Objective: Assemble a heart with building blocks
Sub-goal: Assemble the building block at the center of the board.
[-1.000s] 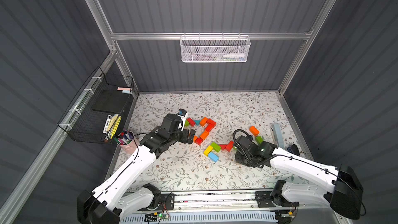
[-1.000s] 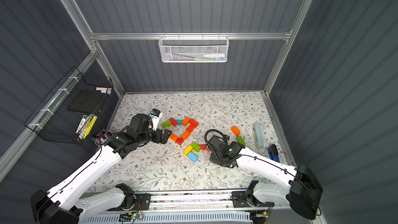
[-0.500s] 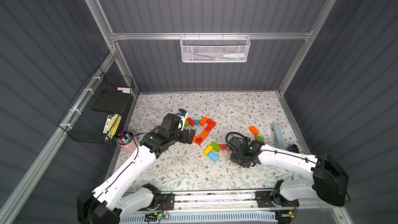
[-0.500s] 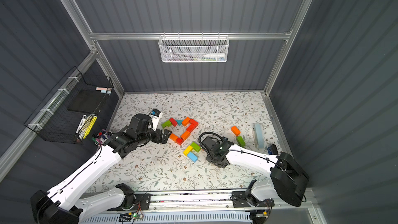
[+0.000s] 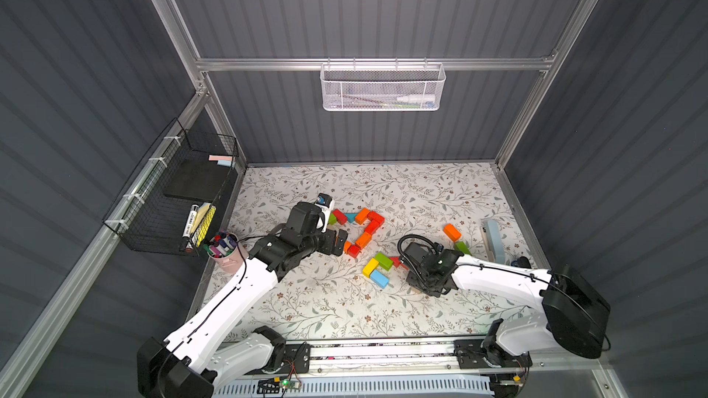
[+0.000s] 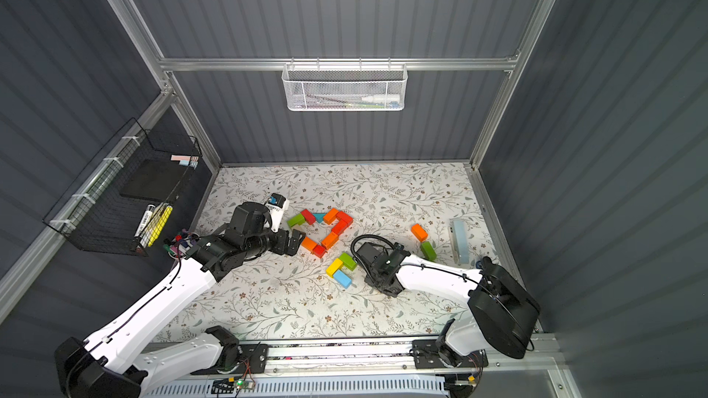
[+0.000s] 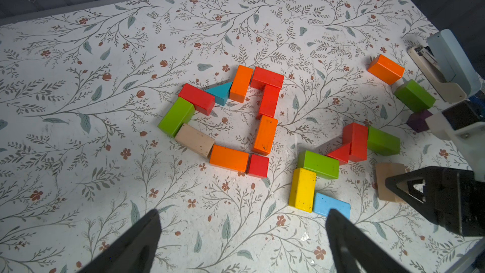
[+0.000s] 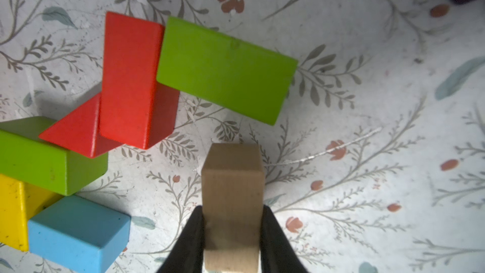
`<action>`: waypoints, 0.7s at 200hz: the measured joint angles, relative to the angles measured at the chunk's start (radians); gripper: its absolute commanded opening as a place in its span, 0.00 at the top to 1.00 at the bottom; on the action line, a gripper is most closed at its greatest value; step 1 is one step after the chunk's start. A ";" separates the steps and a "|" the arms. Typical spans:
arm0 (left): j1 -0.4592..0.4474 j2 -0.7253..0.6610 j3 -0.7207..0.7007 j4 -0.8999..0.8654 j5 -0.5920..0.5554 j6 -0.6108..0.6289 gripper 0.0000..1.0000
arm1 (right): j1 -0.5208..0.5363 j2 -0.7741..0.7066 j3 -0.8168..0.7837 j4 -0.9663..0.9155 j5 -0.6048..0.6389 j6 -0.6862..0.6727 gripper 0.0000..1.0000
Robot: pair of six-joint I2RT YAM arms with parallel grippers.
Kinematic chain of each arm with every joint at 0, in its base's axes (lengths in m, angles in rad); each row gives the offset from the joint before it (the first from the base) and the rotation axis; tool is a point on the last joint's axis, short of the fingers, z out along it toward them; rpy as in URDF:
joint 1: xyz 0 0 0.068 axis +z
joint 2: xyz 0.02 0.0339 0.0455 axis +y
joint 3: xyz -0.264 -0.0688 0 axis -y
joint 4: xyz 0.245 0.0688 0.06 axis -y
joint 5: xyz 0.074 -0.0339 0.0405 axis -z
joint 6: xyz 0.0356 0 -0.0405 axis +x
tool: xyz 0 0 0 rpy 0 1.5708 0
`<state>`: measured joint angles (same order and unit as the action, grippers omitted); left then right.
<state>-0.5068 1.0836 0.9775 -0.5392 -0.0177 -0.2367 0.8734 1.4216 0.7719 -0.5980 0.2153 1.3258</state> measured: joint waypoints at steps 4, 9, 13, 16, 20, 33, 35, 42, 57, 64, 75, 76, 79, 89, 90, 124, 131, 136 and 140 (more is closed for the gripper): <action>0.000 0.000 0.000 0.000 0.000 0.000 0.01 | -0.003 0.000 0.000 0.000 0.000 0.000 0.79; 0.000 0.000 0.000 0.000 0.000 0.000 0.01 | -0.006 0.000 0.000 0.001 0.002 0.000 0.79; 0.000 0.000 0.000 0.000 0.000 0.000 0.01 | -0.009 0.000 0.000 0.001 0.002 0.000 0.79; 0.000 0.000 0.000 0.000 0.000 0.000 0.01 | -0.011 0.000 0.000 0.001 0.002 0.000 0.79; 0.000 0.001 0.000 0.000 0.000 0.000 0.01 | -0.014 0.000 0.000 0.001 0.002 0.000 0.79; 0.000 0.002 0.000 0.000 0.000 0.000 0.01 | -0.022 0.000 0.000 0.001 0.002 0.000 0.78; 0.000 0.002 0.000 0.000 0.000 0.000 0.01 | -0.023 0.000 0.000 0.001 0.002 0.000 0.78; 0.000 0.003 0.000 0.000 0.000 0.000 0.01 | -0.025 0.000 0.000 0.002 0.002 0.000 0.78; 0.002 0.004 0.000 0.000 0.001 0.000 0.01 | -0.031 0.000 -0.003 0.004 0.003 -0.002 0.78; 0.002 0.004 0.000 0.000 0.001 0.000 0.01 | -0.034 0.000 -0.005 0.005 0.002 -0.002 0.78; 0.002 0.004 0.000 0.000 0.001 0.000 0.01 | -0.038 0.000 -0.008 0.006 0.003 -0.002 0.77; 0.003 0.004 0.000 0.000 0.001 0.000 0.01 | -0.039 0.000 -0.008 0.006 0.003 -0.002 0.77; 0.004 0.004 0.000 0.000 0.001 0.000 0.01 | -0.040 0.000 -0.010 0.006 0.002 -0.002 0.77; 0.006 0.004 0.000 0.000 0.003 0.000 0.01 | -0.043 0.000 -0.012 0.006 0.003 -0.002 0.76; 0.006 0.004 0.000 0.000 0.004 0.000 0.01 | -0.043 0.000 -0.013 0.006 0.003 -0.002 0.76; 0.006 0.005 0.000 0.000 0.004 0.000 0.01 | -0.048 0.000 -0.013 0.006 0.006 -0.006 0.73; 0.006 0.006 0.000 0.000 0.004 0.000 0.01 | -0.049 0.000 -0.013 0.007 0.007 -0.008 0.73; 0.006 0.006 0.000 0.000 0.006 0.000 0.01 | -0.049 0.000 -0.013 0.007 0.007 -0.009 0.73; 0.006 0.006 0.000 0.000 0.007 0.000 0.01 | -0.050 0.000 -0.013 0.007 0.008 -0.010 0.73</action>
<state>-0.5003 1.0893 0.9775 -0.5392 -0.0109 -0.2363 0.8230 1.4216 0.7589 -0.5911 0.2234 1.3163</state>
